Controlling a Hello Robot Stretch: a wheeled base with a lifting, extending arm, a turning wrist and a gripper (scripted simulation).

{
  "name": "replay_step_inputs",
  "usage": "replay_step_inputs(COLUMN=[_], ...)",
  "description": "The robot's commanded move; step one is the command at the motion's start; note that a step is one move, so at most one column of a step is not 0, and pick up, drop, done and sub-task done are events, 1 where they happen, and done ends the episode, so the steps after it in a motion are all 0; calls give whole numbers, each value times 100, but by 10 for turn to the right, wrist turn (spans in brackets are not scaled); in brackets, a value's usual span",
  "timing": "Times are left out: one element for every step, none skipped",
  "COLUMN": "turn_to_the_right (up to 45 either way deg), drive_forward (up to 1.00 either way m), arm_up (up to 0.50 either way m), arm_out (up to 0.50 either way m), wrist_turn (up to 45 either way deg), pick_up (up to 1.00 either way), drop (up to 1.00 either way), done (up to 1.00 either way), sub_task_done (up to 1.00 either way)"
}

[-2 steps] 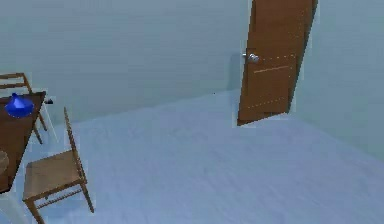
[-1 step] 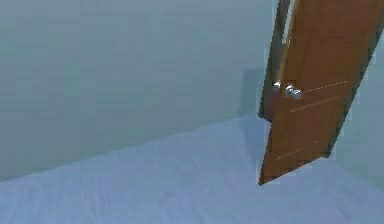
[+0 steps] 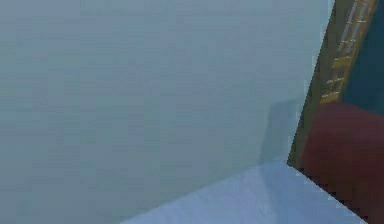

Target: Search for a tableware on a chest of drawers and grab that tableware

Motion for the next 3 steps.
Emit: replay_step_inputs(turn_to_the_right=[0, 450, 150], drive_forward=[70, 0, 0], arm_up=[0, 0, 0], arm_out=[0, 0, 0], wrist_turn=[0, 0, 0], pick_up=[0, 0, 0], drop=[0, 0, 0], done=[0, 0, 0], sub_task_done=[0, 0, 0])
